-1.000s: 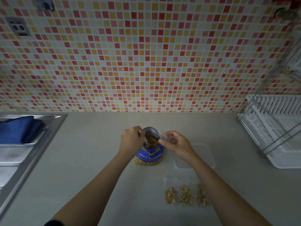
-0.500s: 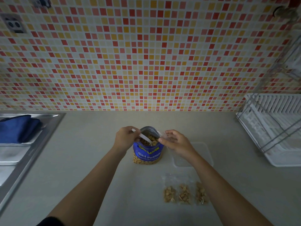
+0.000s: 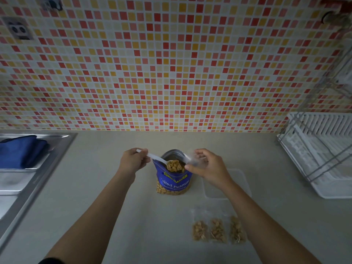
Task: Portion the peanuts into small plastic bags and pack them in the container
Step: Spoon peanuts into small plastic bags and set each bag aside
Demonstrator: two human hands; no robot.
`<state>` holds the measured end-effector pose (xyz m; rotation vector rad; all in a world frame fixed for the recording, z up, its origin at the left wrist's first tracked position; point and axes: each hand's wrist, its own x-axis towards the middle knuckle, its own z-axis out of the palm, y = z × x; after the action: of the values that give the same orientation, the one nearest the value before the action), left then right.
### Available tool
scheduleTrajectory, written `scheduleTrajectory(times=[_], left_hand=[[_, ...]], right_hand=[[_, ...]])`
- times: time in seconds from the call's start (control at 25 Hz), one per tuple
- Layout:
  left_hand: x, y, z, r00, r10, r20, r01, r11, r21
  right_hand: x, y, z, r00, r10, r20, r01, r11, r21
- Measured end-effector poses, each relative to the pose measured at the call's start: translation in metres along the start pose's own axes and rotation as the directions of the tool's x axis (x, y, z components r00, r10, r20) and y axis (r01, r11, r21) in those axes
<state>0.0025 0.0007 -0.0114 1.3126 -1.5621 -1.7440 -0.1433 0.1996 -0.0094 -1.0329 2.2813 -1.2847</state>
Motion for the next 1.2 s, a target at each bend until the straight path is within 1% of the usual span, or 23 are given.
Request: scheduleTrajectory(times=[0.16,0.24,0.4,0.52,0.6,0.68,0.76,0.84,0.88,1.04,1.2], left_hand=[[0.006,0.008,-0.007,1.0,0.015,-0.014,-0.015,0.999,-0.029],[0.009,0.017,-0.009,0.999,0.031,-0.022,-0.032,0.999,-0.043],[0.013,0.035,-0.012,0.998,0.054,-0.022,-0.054,0.998,-0.037],[0.007,0.043,-0.002,0.995,0.101,0.022,-0.102,0.994,0.049],[-0.001,0.049,0.006,0.984,0.161,0.076,-0.17,0.977,0.129],[-0.012,0.057,0.012,0.951,0.255,0.173,-0.287,0.938,0.193],[-0.023,0.066,0.014,0.887,0.364,0.284,-0.438,0.857,0.272],[-0.031,0.074,0.012,0.823,0.425,0.375,-0.55,0.761,0.343],[-0.034,0.078,0.011,0.806,0.429,0.408,-0.573,0.738,0.356],[-0.042,0.084,0.004,0.768,0.398,0.502,-0.6,0.72,0.348],[-0.045,0.096,-0.007,0.692,0.518,0.503,-0.71,0.615,0.343]], right_hand=[[0.007,-0.007,0.006,0.995,-0.093,0.017,0.095,0.97,-0.223],[0.009,-0.01,0.008,0.993,-0.108,0.038,0.115,0.945,-0.307],[0.012,-0.014,0.015,0.991,-0.129,0.042,0.135,0.92,-0.367],[0.015,-0.016,0.025,0.988,-0.149,0.052,0.157,0.918,-0.365],[0.016,-0.016,0.031,0.989,-0.138,0.049,0.147,0.93,-0.337],[0.014,-0.014,0.036,0.992,-0.122,0.015,0.121,0.955,-0.27],[0.013,-0.012,0.038,0.992,-0.12,-0.047,0.109,0.976,-0.189],[0.011,-0.011,0.039,0.987,-0.127,-0.1,0.115,0.986,-0.118],[0.009,-0.012,0.04,0.983,-0.134,-0.123,0.124,0.989,-0.085],[0.005,-0.019,0.047,0.977,-0.122,-0.175,0.13,0.991,0.032],[0.005,-0.024,0.044,0.972,-0.036,-0.233,0.082,0.978,0.19]])
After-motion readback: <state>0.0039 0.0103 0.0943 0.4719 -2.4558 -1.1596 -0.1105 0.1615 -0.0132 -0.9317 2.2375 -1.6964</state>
